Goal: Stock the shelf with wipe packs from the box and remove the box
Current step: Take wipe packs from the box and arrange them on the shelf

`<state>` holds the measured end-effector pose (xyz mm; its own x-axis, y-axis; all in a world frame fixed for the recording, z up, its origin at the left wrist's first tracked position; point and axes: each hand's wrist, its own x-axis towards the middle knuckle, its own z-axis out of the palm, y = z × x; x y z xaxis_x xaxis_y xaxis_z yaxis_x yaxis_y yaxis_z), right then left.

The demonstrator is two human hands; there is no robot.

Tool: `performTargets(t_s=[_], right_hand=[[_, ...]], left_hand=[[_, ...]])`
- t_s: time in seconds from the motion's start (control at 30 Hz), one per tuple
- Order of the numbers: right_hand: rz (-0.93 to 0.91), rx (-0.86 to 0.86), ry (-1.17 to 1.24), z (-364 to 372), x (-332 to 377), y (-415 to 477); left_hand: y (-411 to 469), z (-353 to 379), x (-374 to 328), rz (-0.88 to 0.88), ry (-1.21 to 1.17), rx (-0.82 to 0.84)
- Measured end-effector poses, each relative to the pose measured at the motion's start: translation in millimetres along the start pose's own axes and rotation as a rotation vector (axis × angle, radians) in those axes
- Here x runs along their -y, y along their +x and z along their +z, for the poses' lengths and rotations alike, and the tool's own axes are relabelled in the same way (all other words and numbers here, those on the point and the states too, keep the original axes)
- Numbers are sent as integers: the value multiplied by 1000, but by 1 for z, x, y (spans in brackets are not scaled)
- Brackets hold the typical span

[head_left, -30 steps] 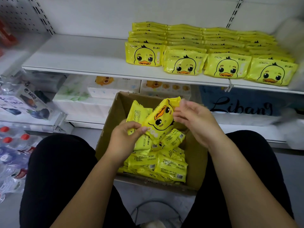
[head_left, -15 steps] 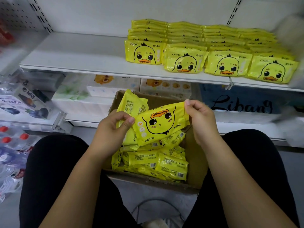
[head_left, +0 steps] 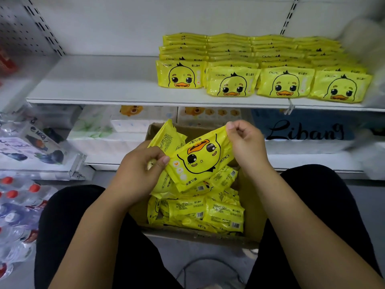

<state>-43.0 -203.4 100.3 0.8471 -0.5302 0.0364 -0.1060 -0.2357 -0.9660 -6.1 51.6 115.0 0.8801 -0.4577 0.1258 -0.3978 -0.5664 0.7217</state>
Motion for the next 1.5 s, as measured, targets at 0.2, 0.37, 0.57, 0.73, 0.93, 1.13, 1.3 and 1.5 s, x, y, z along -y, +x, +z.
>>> performTargets(t_s=[0.2,0.37,0.57,0.73,0.93,1.13,1.3,1.5], right_hand=[[-146,168,-66,1,42,27],[-291,430,-239,10,75,47],[-232,287,-127,25,71,67],[-104,187,-131,41,50,68],[242,-71,13,58,54,82],[493,405,15,78,47,62],[330,385,-29,87,53,69],[63,387,-319,94,80,105]], left_hand=[[33,-6,-7,-255,-116,133],[66,0,-6,-130,-157,234],[78,15,18,-150,-475,297],[81,20,35,-266,-680,318],[89,13,53,-314,-856,179],[102,7,59,-366,-890,-67],[104,1,49,-344,-739,8],[116,-6,51,-486,-680,-101]])
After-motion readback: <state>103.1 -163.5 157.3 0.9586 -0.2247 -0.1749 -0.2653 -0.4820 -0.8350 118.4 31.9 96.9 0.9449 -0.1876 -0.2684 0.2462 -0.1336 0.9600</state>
